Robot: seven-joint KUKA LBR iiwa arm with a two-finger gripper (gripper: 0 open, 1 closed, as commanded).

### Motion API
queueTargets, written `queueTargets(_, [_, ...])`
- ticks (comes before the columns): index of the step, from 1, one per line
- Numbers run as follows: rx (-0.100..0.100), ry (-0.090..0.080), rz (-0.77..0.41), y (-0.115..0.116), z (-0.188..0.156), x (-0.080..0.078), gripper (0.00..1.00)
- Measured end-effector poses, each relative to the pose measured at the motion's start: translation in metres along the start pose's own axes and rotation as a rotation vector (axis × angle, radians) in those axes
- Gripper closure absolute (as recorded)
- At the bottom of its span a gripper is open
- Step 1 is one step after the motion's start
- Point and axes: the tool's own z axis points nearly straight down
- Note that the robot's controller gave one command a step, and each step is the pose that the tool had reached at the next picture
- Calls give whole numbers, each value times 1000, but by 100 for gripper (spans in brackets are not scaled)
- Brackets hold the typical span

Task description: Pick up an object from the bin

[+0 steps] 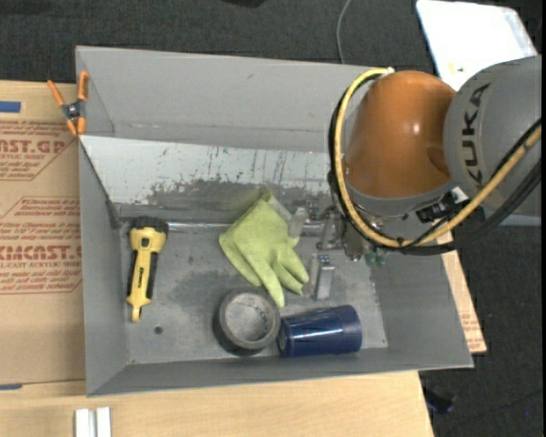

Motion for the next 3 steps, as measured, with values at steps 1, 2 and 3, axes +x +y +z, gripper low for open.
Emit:
queueTargets(1, [0,-8,0,0,-4,-2,0])
queueTargets(2, [0,-13,-84,37,45,-17,0])
queueTargets(3, [-1,-17,-20,51,106,-9,0])
